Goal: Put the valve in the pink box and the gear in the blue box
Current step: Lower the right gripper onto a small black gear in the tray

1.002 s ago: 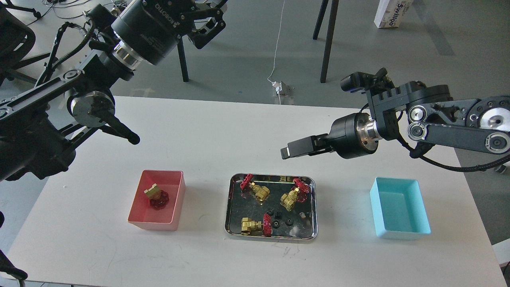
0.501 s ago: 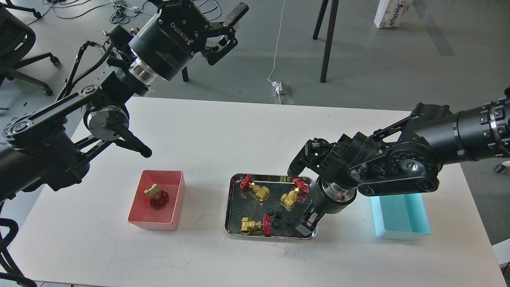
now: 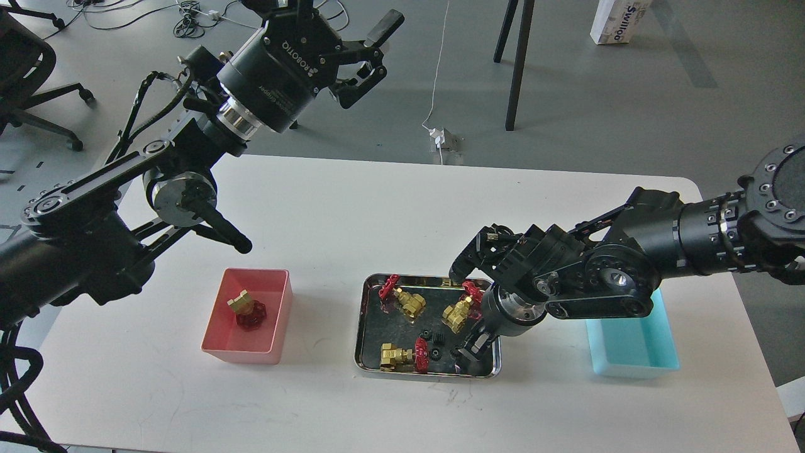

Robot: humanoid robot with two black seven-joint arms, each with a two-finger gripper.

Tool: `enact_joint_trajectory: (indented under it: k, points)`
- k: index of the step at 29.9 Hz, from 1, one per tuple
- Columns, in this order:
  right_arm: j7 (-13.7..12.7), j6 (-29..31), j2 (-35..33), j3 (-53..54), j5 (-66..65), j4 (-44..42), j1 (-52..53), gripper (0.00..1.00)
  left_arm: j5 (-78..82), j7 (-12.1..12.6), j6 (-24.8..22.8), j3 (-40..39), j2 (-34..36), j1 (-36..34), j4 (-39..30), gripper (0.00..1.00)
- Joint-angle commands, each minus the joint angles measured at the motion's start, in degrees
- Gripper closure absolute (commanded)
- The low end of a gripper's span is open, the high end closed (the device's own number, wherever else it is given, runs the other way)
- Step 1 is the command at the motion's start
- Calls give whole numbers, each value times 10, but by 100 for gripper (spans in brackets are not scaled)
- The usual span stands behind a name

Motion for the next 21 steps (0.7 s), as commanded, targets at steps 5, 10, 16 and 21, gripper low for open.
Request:
enact_joint_trajectory:
  k: [5,10,16,21]
  points:
    - [1,-8,26,3,2,-21,-17,46,0,0,0,0,0,6,1,1]
    - [1,-9,37,3,3,-33,-21,46,1,0,0,0,0,12,1,1]
    - [1,-8,37,3,3,-60,-38,46,0,0,0,0,0,13,5,1]
    - [1,-7,37,3,3,-61,-37,46,1,0,0,0,-2,14,5,1]
